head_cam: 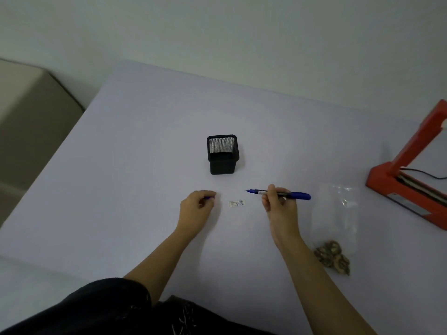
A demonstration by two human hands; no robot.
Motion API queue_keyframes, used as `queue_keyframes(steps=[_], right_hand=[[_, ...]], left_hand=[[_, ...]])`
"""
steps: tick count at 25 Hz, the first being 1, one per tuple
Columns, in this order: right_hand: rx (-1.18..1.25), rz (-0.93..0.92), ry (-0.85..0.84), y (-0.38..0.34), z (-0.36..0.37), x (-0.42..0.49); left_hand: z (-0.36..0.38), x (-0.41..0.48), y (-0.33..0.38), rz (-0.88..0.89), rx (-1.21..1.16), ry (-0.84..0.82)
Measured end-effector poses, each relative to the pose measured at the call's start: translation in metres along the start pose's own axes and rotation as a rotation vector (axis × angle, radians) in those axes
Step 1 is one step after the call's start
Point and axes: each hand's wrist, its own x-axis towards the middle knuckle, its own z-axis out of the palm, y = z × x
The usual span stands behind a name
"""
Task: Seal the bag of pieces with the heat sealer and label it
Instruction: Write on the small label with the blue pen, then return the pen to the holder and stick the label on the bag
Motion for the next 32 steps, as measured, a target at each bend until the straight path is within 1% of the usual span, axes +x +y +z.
queue_keyframes(steps=[2,3,4,7,12,15,18,22,26,30,32], right_hand=[[-0.016,-0.019,-0.027,-0.006,0.006,-0.003],[-0.042,-0.025,-0.037,-0.008,0.01,-0.005],[-0.072,-0.03,-0.044,-0.011,0.013,-0.008],[-0.126,-0.045,-0.06,-0.011,0.017,-0.013],[-0.125,-0.031,-0.084,-0.009,0.019,-0.018],[-0.146,-0.053,-0.124,-0.01,0.02,-0.021],[-0.162,-0.073,-0.16,-0.011,0.02,-0.022],[-0.147,-0.087,-0.214,-0.018,0.023,-0.018],[-0.198,-0.106,-0.214,-0.017,0.024,-0.019],[-0.235,-0.201,-0.3,-0.033,0.036,-0.015],[-0.138,-0.226,-0.251,-0.048,0.047,-0.004]], left_hand=[[0.005,-0.013,0.028,-0.209,-0.557,-0.094],[0.005,-0.016,0.038,-0.253,-0.706,-0.116],[0.005,-0.018,0.044,-0.249,-0.746,-0.125],[-0.001,-0.02,0.052,-0.21,-0.75,-0.141],[-0.008,-0.023,0.057,-0.147,-0.62,-0.211],[-0.011,-0.024,0.062,-0.094,-0.501,-0.198],[-0.01,-0.026,0.067,-0.072,-0.471,-0.175],[-0.012,-0.022,0.075,-0.077,-0.48,-0.15],[-0.003,-0.021,0.075,-0.166,-0.504,-0.113],[-0.003,-0.015,0.076,-0.172,-0.651,-0.082],[-0.008,-0.006,0.082,-0.125,-0.714,-0.043]])
